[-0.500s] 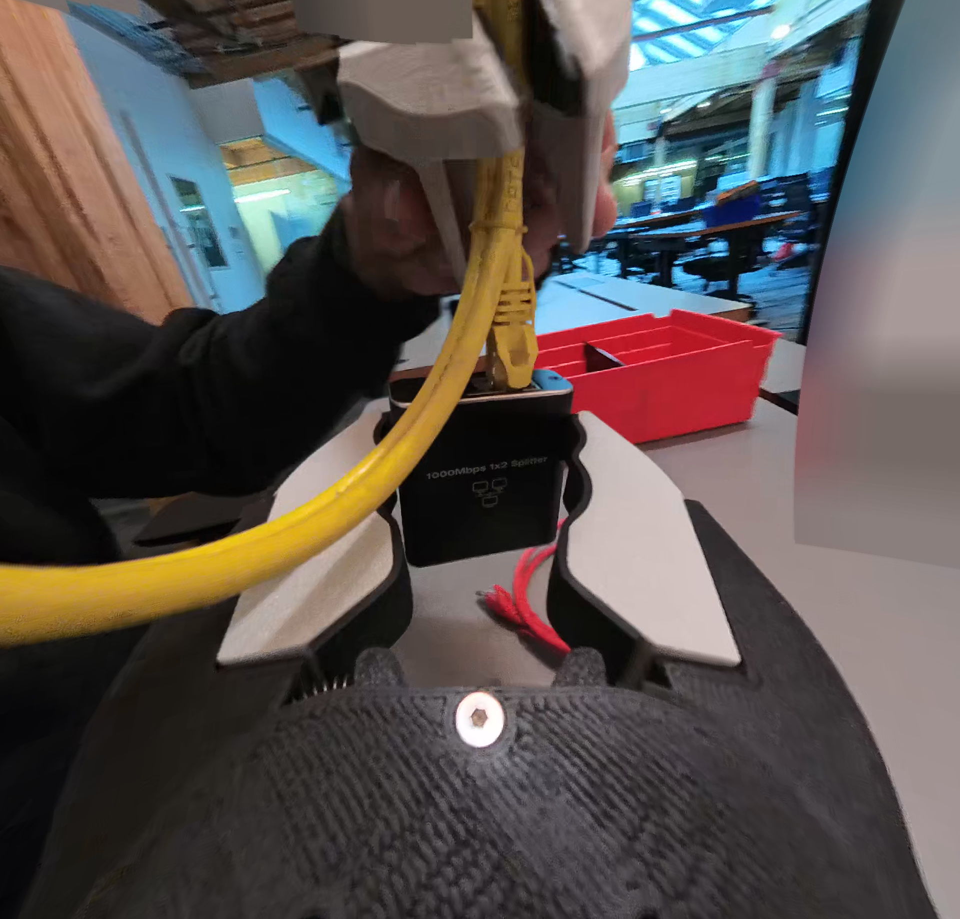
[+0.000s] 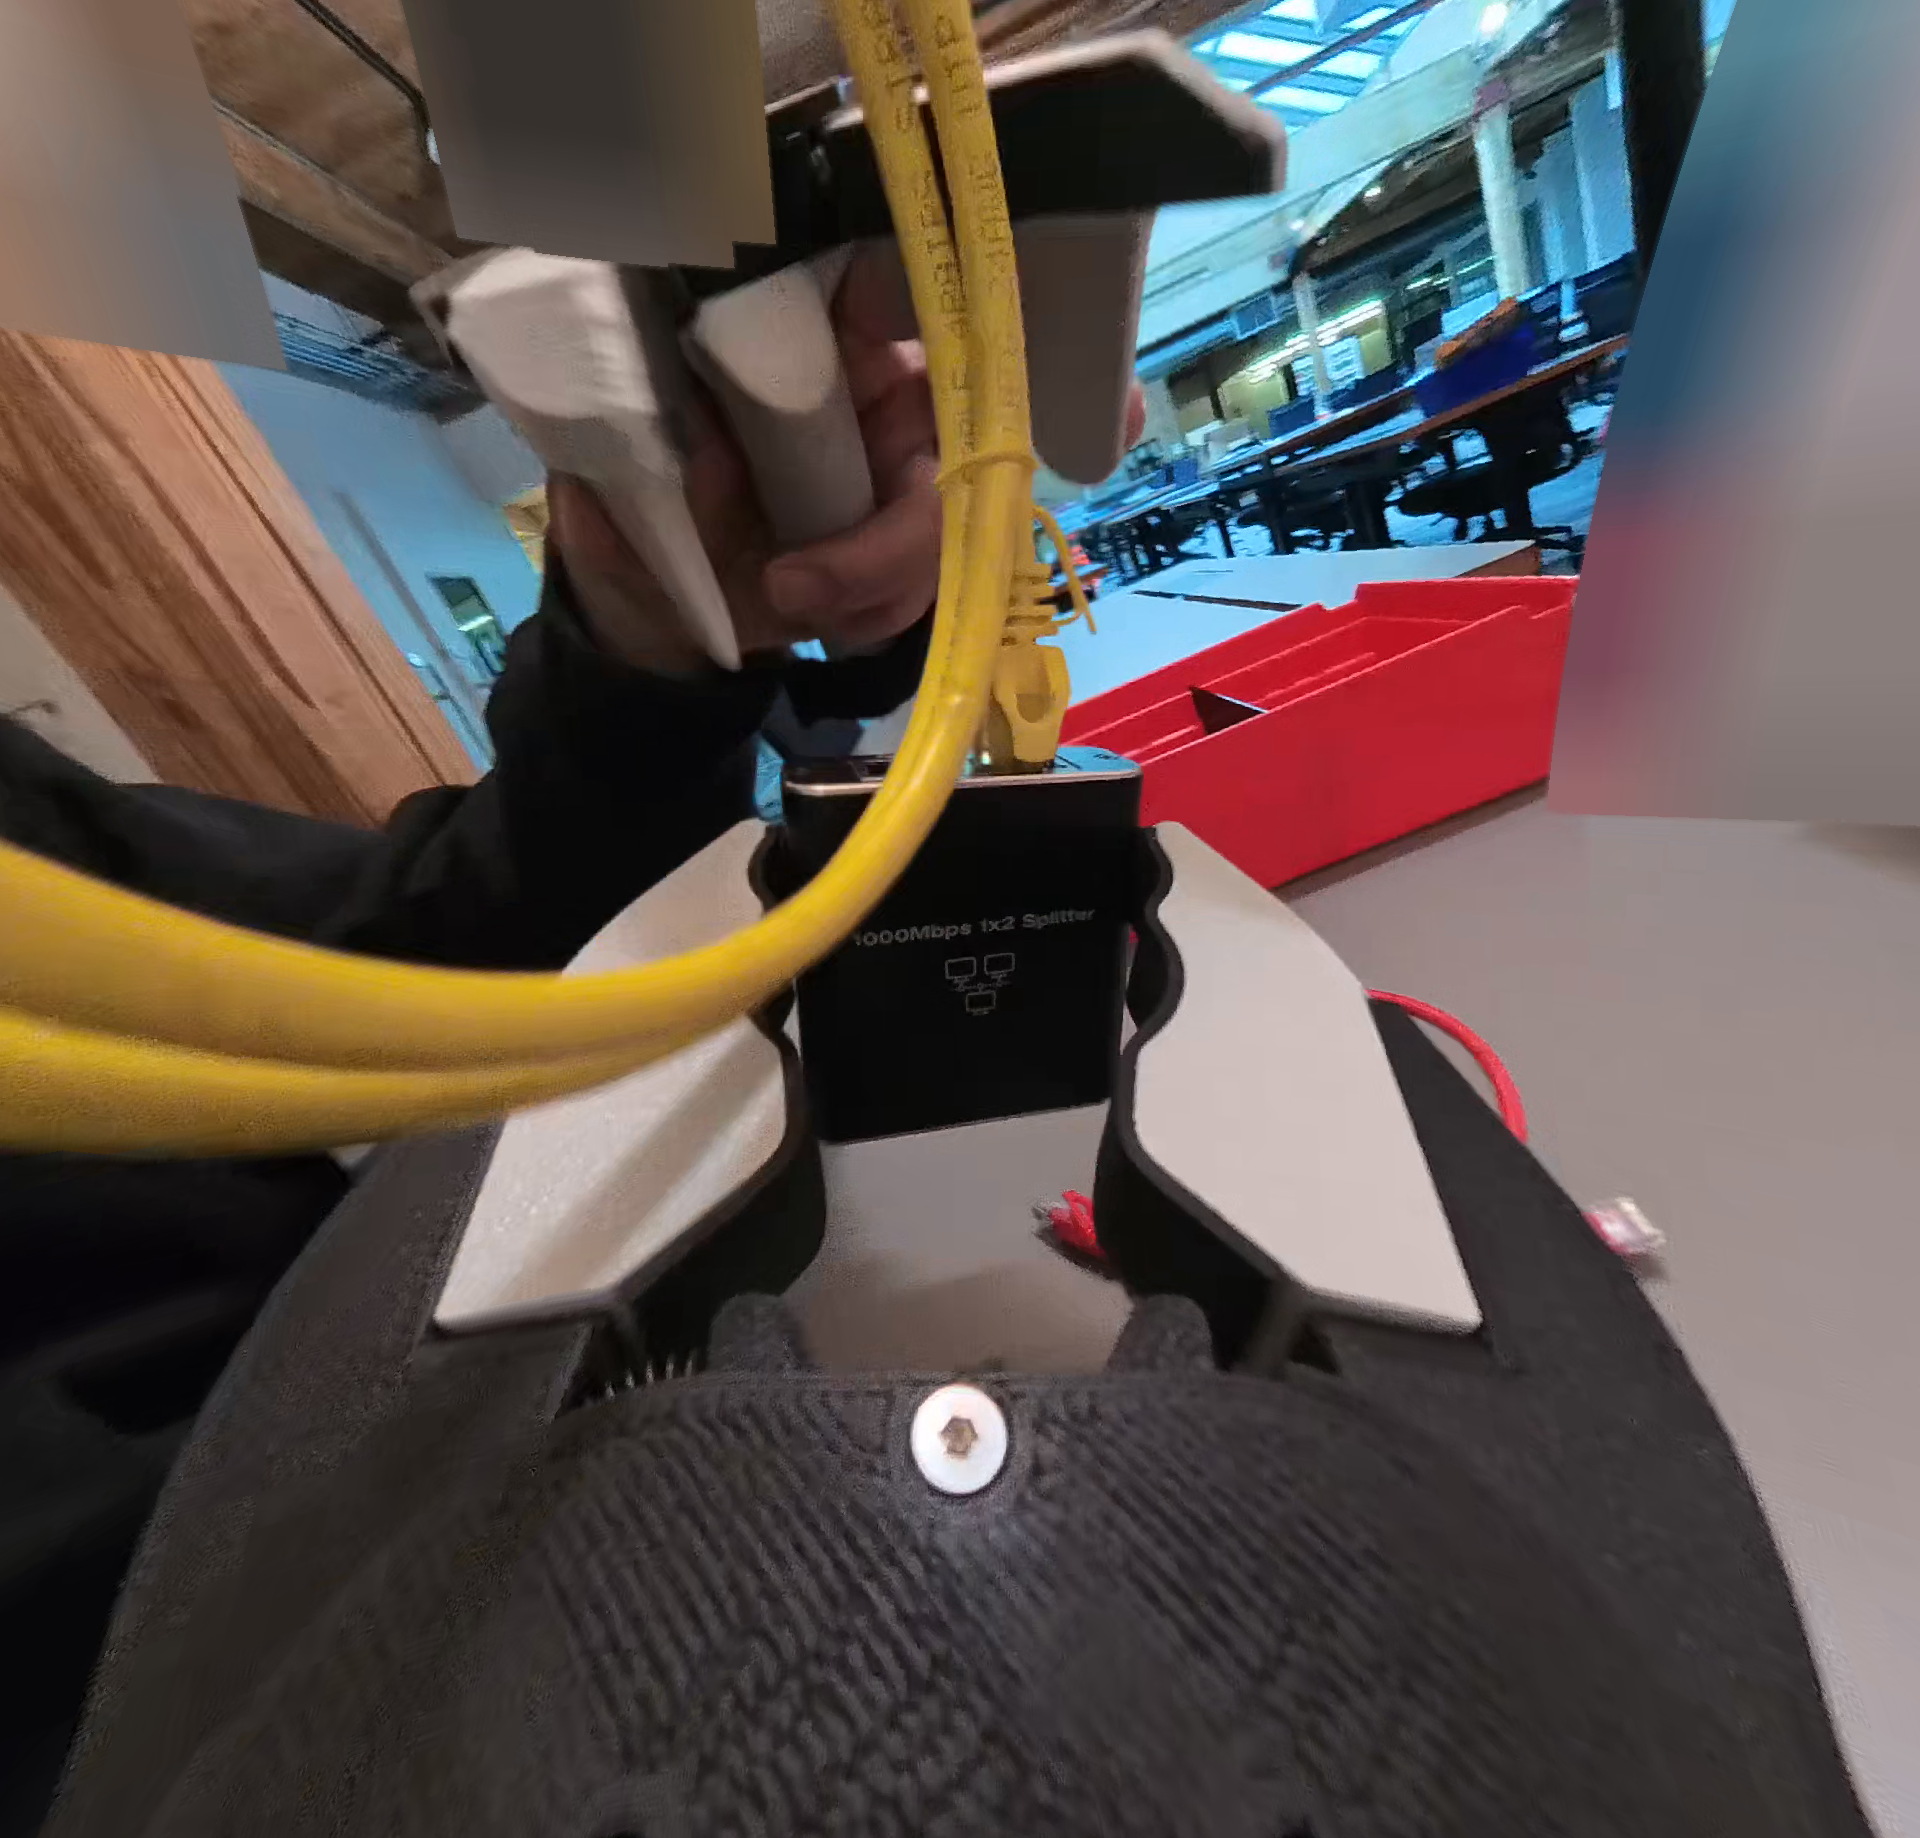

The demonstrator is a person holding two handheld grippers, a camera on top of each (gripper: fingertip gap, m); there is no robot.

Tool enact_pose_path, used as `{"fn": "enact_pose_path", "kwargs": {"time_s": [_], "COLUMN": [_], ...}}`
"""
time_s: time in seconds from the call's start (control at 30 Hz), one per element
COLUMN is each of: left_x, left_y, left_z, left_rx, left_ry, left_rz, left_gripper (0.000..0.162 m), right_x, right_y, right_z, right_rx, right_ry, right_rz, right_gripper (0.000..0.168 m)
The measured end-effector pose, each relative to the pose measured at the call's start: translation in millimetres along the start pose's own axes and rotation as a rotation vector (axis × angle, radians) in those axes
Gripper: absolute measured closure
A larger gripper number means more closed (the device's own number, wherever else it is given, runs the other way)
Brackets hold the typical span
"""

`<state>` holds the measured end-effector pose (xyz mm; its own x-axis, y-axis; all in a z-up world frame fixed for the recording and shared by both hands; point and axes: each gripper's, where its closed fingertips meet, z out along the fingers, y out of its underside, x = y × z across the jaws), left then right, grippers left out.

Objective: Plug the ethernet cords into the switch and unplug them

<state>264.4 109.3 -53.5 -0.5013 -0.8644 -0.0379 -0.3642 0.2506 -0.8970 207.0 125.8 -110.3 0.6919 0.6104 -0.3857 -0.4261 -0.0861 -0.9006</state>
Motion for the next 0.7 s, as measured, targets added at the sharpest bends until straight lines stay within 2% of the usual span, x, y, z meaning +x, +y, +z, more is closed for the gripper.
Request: {"fn": "enact_pose_path", "kwargs": {"time_s": [0.07,0.17,0.23,0.33,0.43,0.5,0.63,0.7], "left_x": [9,19,29,36,37,37,17,-14], "left_y": [-11,-29,-36,-40,-35,-36,-39,-36], "left_z": [-10,-23,-24,-16,-7,-3,3,3], "left_rx": [0.039,0.093,0.066,-0.019,-0.127,-0.150,-0.183,-0.205], "left_ry": [0.081,0.123,0.160,0.171,0.182,0.184,0.086,-0.068], "left_rz": [0.031,0.126,0.165,0.225,0.306,0.345,0.207,0.061], "left_gripper": [0.080,0.081,0.084,0.100,0.135,0.142,0.147,0.150], "right_x": [-1,-1,0,-3,-9,-11,-6,2], "right_y": [0,6,13,17,19,21,18,17], "right_z": [-1,1,4,8,11,12,10,10], "right_rx": [0.006,-0.044,-0.087,-0.105,-0.116,-0.132,-0.109,-0.116], "right_ry": [-0.015,-0.002,0.005,-0.006,-0.028,-0.038,-0.003,0.067], "right_rz": [0.008,-0.017,-0.034,-0.045,-0.062,-0.076,-0.114,-0.186], "right_gripper": [0.104,0.104,0.104,0.104,0.104,0.104,0.103,0.104]}}
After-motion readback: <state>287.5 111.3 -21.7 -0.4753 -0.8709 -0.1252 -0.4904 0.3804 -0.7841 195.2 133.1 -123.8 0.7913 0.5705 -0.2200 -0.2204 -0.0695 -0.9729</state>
